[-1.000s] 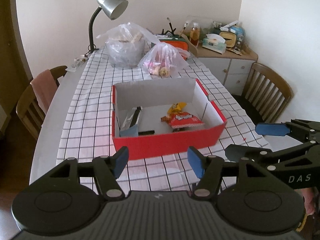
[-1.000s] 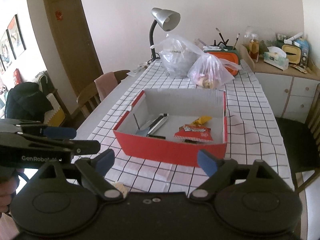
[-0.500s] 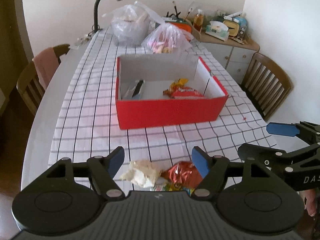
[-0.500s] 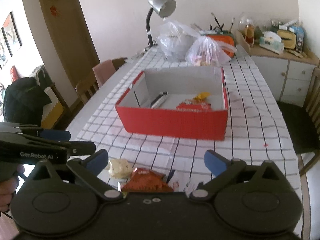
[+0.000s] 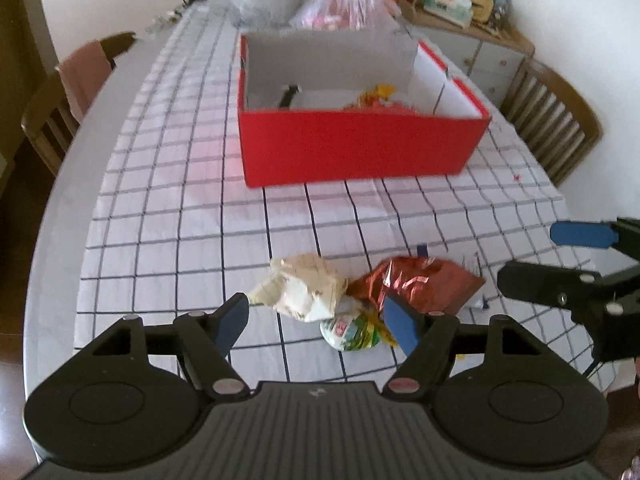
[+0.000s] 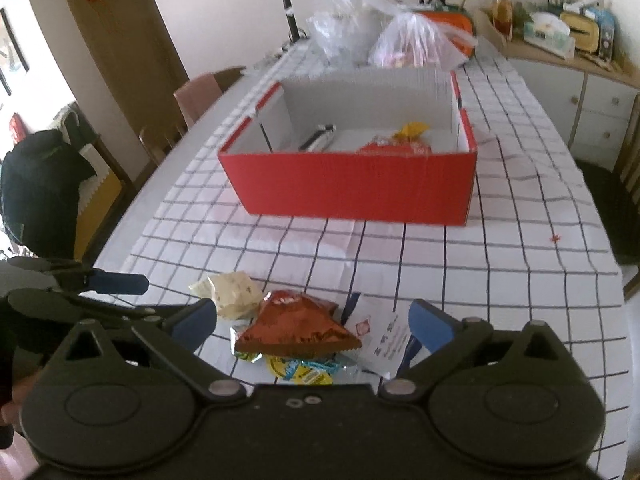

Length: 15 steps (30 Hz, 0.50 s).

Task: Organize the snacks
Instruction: 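Grasp the cream paper-wrapped snack with the left tool while the right tool grasps the brown bag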

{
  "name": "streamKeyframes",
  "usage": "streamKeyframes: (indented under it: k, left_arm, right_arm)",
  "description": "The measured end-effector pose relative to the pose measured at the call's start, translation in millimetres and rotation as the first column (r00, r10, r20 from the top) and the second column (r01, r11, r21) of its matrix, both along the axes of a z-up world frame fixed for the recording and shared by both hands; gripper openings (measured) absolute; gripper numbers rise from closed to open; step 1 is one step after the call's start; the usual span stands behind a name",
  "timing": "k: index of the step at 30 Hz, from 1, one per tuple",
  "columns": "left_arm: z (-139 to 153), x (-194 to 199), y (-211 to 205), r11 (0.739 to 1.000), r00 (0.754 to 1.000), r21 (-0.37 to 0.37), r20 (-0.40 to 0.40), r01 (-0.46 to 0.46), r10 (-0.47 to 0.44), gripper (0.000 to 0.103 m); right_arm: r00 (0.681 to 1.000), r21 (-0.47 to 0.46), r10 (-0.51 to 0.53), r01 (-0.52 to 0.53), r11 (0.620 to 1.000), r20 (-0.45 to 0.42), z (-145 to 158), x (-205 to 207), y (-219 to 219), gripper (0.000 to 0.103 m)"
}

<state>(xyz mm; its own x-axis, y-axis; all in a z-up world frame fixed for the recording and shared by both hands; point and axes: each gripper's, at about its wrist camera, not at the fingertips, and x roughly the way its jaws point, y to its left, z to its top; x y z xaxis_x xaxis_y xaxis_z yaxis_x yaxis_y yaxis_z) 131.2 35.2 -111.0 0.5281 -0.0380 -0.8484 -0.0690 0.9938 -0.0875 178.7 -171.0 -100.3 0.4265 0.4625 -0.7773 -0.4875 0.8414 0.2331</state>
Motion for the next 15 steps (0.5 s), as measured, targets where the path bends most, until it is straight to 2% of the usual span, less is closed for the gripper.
streamKeyframes:
  k: [6,15]
  left_arm:
    - [-22.3,8.9,1.0,0.999,0.998,0.008,-0.053,0.047,-0.047,0.074]
    - [-41.1,28.8,0.6,0.991,0.992,0.081,-0.083,0.102,-0.095,0.074]
  right_arm:
    - [0.998,-0.031,0.011,-0.013,0.999,-0.056,-16.9,11.5,15.2,0.103]
    - [0.993,-0.078,0.031,-0.04,0.996,-0.115,-40.9,31.2,31.4,0.103]
